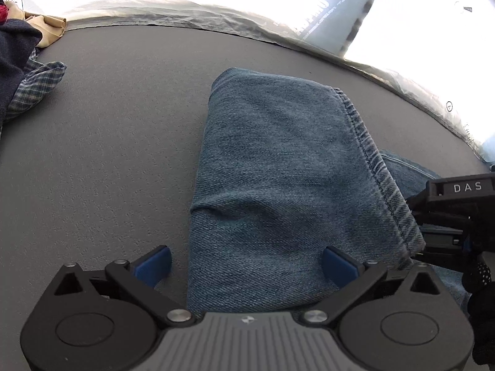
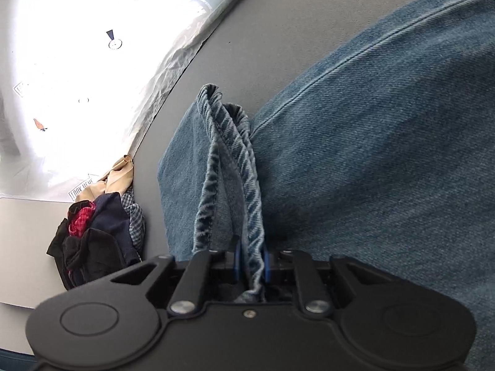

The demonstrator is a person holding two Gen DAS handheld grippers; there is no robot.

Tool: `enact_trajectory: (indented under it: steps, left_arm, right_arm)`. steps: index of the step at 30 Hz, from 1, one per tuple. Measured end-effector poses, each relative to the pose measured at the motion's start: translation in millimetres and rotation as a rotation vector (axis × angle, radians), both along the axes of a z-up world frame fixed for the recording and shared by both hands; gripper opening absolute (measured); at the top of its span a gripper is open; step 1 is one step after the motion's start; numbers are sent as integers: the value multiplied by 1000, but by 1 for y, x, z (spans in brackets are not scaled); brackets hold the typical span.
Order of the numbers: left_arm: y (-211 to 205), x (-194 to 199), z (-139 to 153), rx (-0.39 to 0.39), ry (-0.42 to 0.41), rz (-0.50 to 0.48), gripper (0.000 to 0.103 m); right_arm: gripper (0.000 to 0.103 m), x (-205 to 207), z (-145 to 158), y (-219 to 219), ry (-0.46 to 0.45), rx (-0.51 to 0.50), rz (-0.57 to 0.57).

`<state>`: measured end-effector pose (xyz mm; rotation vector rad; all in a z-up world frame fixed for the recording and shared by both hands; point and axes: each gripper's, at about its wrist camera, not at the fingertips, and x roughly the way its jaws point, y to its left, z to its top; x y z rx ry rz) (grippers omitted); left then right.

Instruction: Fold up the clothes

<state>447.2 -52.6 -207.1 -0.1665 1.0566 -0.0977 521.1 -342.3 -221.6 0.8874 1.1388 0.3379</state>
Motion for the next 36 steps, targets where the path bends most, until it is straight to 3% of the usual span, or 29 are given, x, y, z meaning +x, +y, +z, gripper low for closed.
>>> enact_trajectory:
  steps: [3, 9, 21, 26, 30, 36]
  left_arm:
    - [-4, 3, 1, 22, 16, 11, 102]
    - [1, -1, 8, -46, 63, 70, 100]
    - [-55, -43, 20, 27, 57, 1, 100]
    - [-77, -52, 17, 67, 59, -31, 99]
    - [-87, -55, 4, 136, 91, -27, 99]
    - [-88, -56, 7, 153, 104, 2, 99]
  right_arm:
    - [11, -11, 5, -10, -22, 34, -34]
    - [11, -37, 21, -30, -87, 4, -73]
    - [11, -99, 58, -117, -158, -148, -229]
    - [11, -114, 46, -149, -116, -229, -296]
    - [12, -114, 13, -167, -17, -201, -315]
    - [13, -110, 12, -163, -34, -233, -268]
